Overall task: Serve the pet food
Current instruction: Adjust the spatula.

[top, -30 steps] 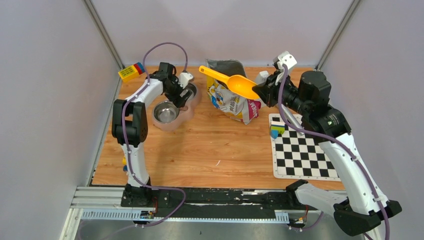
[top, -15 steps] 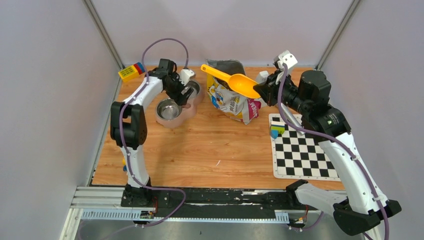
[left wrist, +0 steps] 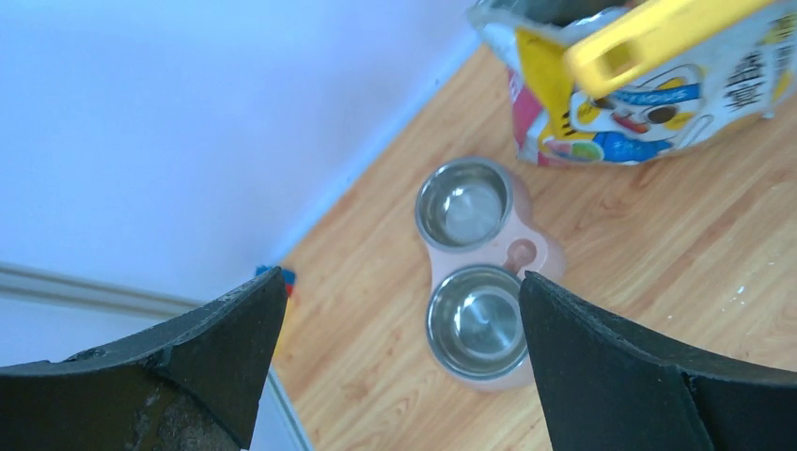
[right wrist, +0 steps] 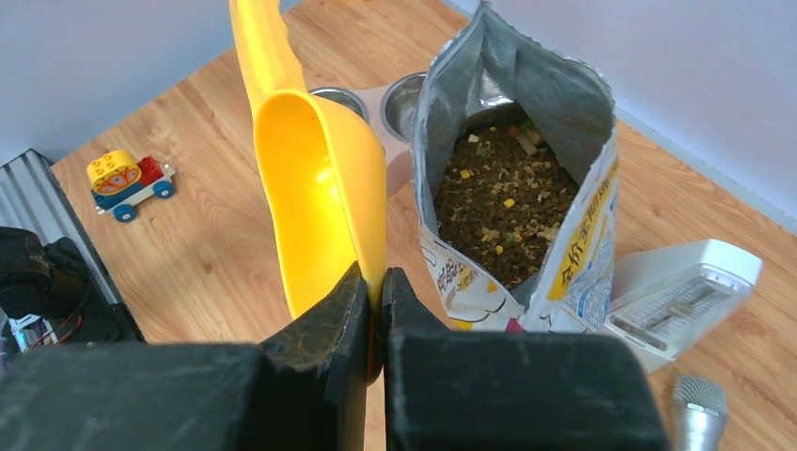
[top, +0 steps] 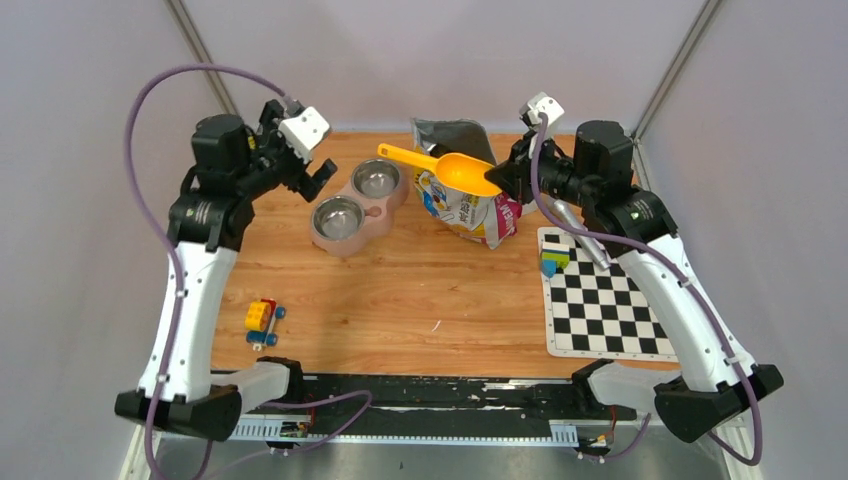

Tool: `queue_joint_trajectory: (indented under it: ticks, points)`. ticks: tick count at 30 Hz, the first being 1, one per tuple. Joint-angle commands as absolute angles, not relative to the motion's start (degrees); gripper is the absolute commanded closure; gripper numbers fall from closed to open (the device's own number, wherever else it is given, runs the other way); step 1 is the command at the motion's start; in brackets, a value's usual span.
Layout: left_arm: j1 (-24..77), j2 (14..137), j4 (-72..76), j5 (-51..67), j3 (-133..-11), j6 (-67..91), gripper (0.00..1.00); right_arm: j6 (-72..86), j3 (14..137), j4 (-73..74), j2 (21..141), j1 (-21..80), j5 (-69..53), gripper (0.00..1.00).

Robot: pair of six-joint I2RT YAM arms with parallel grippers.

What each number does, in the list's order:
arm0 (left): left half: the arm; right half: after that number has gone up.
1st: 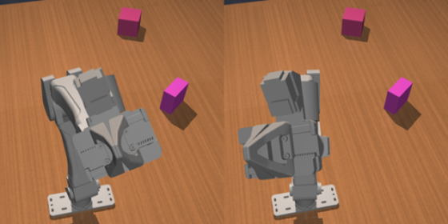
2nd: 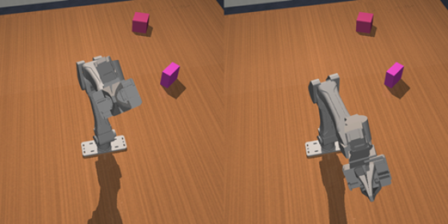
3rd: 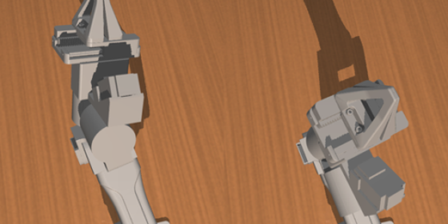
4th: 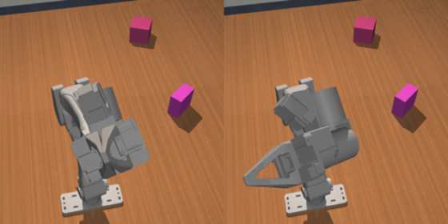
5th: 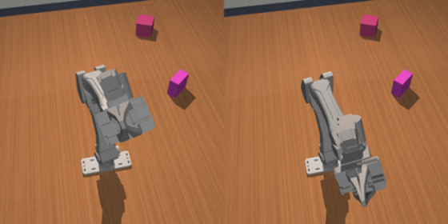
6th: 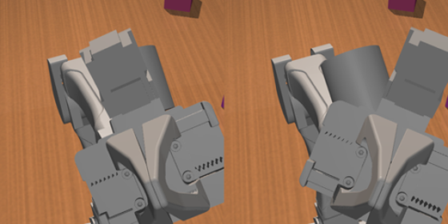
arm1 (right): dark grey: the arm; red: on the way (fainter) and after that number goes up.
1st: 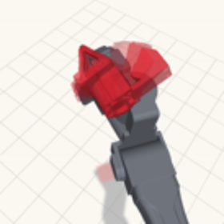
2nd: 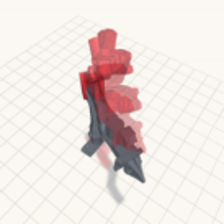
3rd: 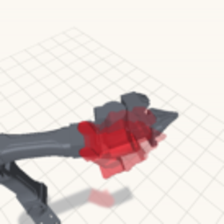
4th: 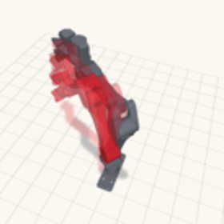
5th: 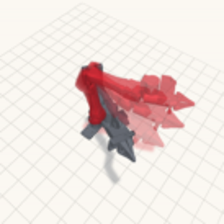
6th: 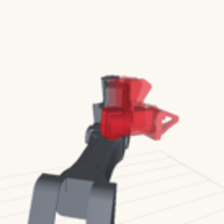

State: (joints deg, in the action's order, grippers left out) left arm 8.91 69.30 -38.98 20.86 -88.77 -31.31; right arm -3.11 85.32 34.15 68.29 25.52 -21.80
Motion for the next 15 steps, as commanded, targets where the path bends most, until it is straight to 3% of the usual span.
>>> queue_joint_trajectory:
  ticks: [1, 9, 15]
  points:
    - [8.4, 63.2, -43.4, 31.9, -88.5, -36.4, 0.0, -3.1, 89.8, 34.3, 69.4, 25.3, -25.4, 1.0]
    - [8.6, 61.1, -52.1, 52.9, -87.9, -47.6, 0.0, -2.0, 93.7, 40.7, 75.7, 25.3, -39.6, 1.0]
    - [10.9, 63.7, -55.1, 60.6, -89.0, -51.4, 0.0, 1.3, 93.8, 41.6, 79.4, 25.4, -52.0, 1.0]
